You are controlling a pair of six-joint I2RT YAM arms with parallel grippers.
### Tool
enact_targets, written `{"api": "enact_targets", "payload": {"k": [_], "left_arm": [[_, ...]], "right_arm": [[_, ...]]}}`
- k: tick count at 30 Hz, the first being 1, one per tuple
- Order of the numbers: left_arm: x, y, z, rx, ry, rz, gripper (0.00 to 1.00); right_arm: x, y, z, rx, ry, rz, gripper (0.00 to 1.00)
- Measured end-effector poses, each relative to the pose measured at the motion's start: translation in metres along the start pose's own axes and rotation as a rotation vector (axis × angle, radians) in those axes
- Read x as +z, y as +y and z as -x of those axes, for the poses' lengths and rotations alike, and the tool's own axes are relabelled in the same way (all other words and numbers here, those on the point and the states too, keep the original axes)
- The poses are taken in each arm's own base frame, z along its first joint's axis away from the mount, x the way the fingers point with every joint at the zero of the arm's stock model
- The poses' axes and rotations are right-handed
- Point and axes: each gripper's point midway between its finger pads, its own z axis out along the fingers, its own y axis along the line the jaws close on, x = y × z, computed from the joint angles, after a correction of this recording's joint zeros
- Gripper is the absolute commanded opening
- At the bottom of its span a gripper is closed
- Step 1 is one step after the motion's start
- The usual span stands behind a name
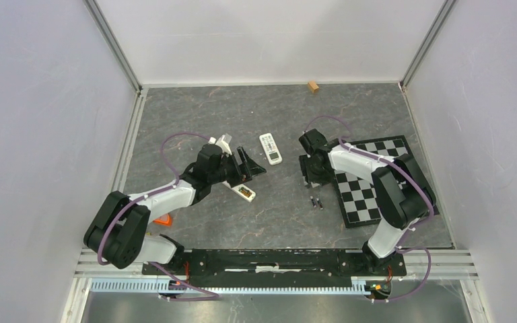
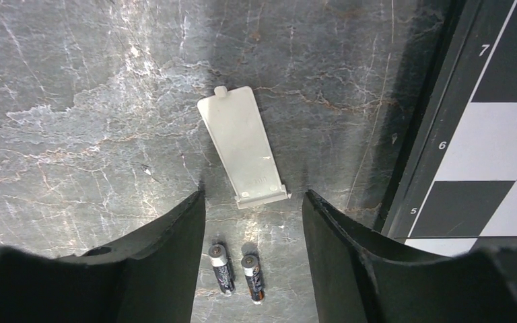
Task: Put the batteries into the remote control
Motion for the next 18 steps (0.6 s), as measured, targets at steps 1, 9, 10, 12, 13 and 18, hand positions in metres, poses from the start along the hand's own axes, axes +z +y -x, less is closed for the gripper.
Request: {"api": "enact_targets", "payload": {"k": [1,9,10,12,13,18], "left_arm": [[0.0,0.0,-0.0001,0.0,0.0,0.0,0.85],[0.0,-0.0004,0.0002,0.0,0.0,-0.001,0.85],[0.0,-0.0004,0.0002,0.0,0.0,-0.001,0.85],[0.0,-0.0004,0.0002,0.0,0.0,-0.001,0.85],[0.0,-0.0004,0.0002,0.0,0.0,-0.001,0.85],[0.0,-0.0004,0.0002,0.0,0.0,-0.001,0.85]], "right_arm": [[-0.0001,-0.0004,0.0002,-0.004,-0.001,-0.001,0.6],[0.0011,0.0023,0.0023,-0.081,0.014,0.022,0.53],[0.0012,0.0032,0.0023,-0.092,0.016,0.028,0.52],[0.0013,0.0042,0.0024,-0.105,0.018,0.037,0.51],[0.0013,0.0048,0.0024,-0.111,0.018,0.041,0.51],[0.0015,0.0058,0.0027,-0.131,0.018,0.053,0.5]]}}
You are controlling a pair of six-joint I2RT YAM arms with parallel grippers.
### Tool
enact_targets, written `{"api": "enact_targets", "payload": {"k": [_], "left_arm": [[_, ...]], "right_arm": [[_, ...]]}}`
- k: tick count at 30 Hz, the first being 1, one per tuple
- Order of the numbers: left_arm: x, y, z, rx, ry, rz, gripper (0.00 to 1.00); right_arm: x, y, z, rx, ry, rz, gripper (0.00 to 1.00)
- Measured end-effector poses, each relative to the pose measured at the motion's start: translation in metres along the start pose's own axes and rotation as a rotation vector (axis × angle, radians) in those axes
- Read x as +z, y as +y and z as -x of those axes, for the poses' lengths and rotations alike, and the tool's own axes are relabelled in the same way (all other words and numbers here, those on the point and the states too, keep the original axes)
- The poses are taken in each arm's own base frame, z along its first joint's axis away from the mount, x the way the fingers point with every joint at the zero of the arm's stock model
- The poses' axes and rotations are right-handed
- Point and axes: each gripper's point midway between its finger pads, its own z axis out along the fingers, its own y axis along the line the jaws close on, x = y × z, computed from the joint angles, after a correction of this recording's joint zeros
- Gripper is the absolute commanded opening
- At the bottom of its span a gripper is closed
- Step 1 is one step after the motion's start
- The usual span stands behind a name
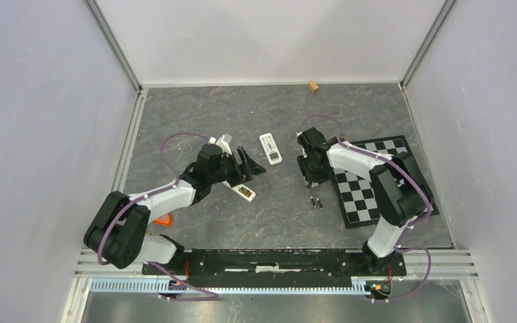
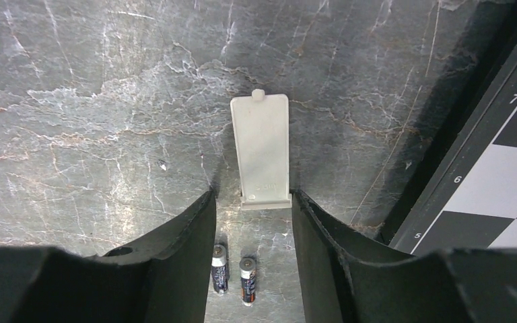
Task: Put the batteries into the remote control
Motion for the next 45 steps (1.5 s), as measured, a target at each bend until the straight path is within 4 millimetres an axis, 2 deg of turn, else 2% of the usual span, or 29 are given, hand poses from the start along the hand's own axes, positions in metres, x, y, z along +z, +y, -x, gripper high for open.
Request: {"api": "enact_targets", "payload": {"k": [8,17,27,35,40,45], "left_arm": [[0.005,-0.003,-0.002,0.004,0.012,-0.003,0.85],[0.016,-0.011,-0.009,0.0,0.042,-0.024,0.84],[0.051,-0.013,-0.019,-0.058,0.109,-0.022,0.83],[0.078,-0.028,-0.029,-0.077,0.159,-0.048,0.81],[0.096,-0.027,-0.041,-0.11,0.189,-0.049,0.8],[0.108,-0.026,-0.055,-0.128,0.222,-0.038,0.79]], "right_arm": [[0.001,0.0,0.0,-0.01,-0.002,0.005,0.35],[0.0,0.001,0.001,-0.009,-0.014,0.008,0.33],[-0.002,0.001,0.001,-0.006,-0.053,0.022,0.35],[-0.004,0.001,-0.005,-0.006,-0.057,0.043,0.36],[-0.008,0.003,-0.014,-0.012,-0.054,0.067,0.36],[-0.014,0.008,-0.013,-0.013,-0.068,0.1,0.36]]}}
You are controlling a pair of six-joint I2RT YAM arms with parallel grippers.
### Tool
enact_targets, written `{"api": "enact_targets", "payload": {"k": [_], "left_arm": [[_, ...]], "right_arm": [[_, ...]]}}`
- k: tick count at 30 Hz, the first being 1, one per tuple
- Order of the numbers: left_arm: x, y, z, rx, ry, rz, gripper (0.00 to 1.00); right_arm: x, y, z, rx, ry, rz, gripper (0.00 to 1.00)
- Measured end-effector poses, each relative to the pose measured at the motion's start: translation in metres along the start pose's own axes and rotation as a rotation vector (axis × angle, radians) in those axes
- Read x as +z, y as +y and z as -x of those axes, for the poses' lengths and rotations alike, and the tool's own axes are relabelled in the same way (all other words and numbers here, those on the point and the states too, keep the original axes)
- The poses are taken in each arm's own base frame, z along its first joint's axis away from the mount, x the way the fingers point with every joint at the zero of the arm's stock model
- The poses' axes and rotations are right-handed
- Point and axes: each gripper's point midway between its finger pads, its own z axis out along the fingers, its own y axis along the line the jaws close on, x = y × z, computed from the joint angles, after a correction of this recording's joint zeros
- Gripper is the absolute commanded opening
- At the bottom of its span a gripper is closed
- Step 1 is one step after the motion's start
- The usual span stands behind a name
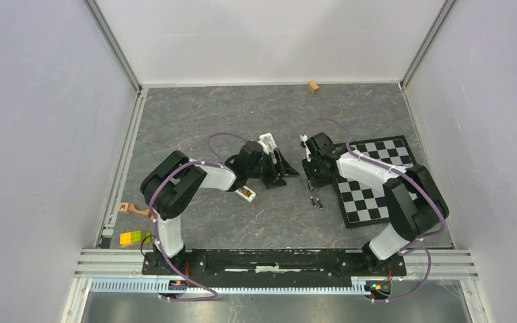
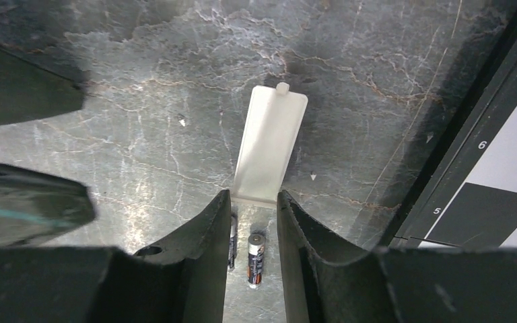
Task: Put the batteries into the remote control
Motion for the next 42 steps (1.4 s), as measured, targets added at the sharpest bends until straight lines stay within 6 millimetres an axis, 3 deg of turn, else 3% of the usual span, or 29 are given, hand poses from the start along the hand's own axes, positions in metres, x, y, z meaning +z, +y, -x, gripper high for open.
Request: {"api": "enact_targets", "payload": {"k": [11,22,26,30,42], "left_arm": [[0.024,-0.01,-0.005,-0.02,0.019,-0.014,0.76],[0.035,-0.01,-0.011,-0.081,0.003,0.004,0.62],[0.038,-0.01,-0.015,-0.102,-0.006,0.016,0.61],[0.039,-0.007,-0.012,-0.105,-0.033,0.036,0.52],[0.034,0.005,-0.001,-0.112,-0.114,0.107,0.45]], "right_arm": [[-0.011,0.014,0.009,-0.001,-0.044,0.09,0.37],[-0.008,0.019,0.009,0.01,-0.057,0.127,0.37],[-0.006,0.019,0.004,0.026,-0.047,0.13,0.43],[-0.004,0.015,0.0,0.033,-0.039,0.103,0.5],[0.005,0.011,-0.003,0.013,-0.009,-0.001,0.57]]}}
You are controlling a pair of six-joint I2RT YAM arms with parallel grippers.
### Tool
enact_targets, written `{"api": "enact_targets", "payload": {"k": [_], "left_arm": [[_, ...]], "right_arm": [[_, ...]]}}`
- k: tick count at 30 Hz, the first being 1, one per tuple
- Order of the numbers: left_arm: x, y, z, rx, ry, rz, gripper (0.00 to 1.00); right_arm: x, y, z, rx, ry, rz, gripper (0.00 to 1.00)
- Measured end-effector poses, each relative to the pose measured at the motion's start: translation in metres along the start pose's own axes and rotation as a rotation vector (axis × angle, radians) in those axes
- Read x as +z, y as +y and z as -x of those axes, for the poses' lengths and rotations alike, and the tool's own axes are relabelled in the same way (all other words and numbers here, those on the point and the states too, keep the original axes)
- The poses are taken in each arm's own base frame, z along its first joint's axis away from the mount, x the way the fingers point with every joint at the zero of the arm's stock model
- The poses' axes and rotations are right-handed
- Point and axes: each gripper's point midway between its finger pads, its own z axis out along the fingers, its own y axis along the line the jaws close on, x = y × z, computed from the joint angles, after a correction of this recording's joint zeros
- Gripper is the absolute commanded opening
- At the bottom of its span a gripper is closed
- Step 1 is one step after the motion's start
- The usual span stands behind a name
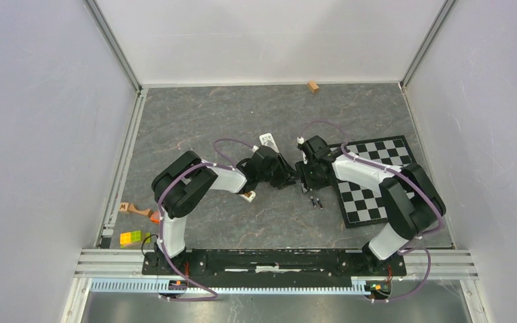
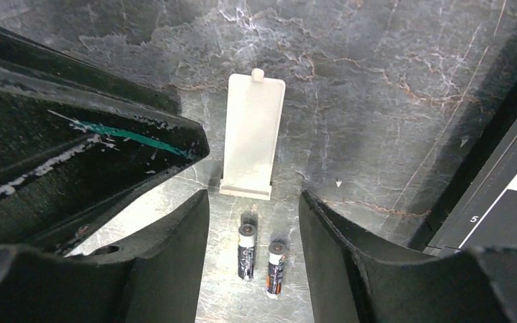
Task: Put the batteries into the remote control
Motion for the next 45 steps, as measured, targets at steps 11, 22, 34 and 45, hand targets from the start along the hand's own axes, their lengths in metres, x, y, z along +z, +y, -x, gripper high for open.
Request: {"api": "enact_targets", "payload": {"k": [11,22,34,45], "left_arm": [[-0.0005,0.002,0.0016,0.0,-0.013,0.007,0.44],[-0.0005,0.0019,0.0017,0.0,-0.013,0.006,0.44],[-0.0006,0.0016,0.0016,0.001,-0.013,0.004,0.45],[-0.0008,0.0016,0.0016,0.002,-0.015,-0.003,0.45]], "right_arm": [[0.0037,0.0004,0.0055,0.027,0.005,-0.062,0.46],[0.004,-0.0017,0.0046,0.04,0.007,-0.079,0.44],[0.0046,0.0026,0.0039,-0.016,0.023,-0.071,0.44],[0.0062,0.0049,0.0052,-0.05,0.036,-0.075,0.46]]}}
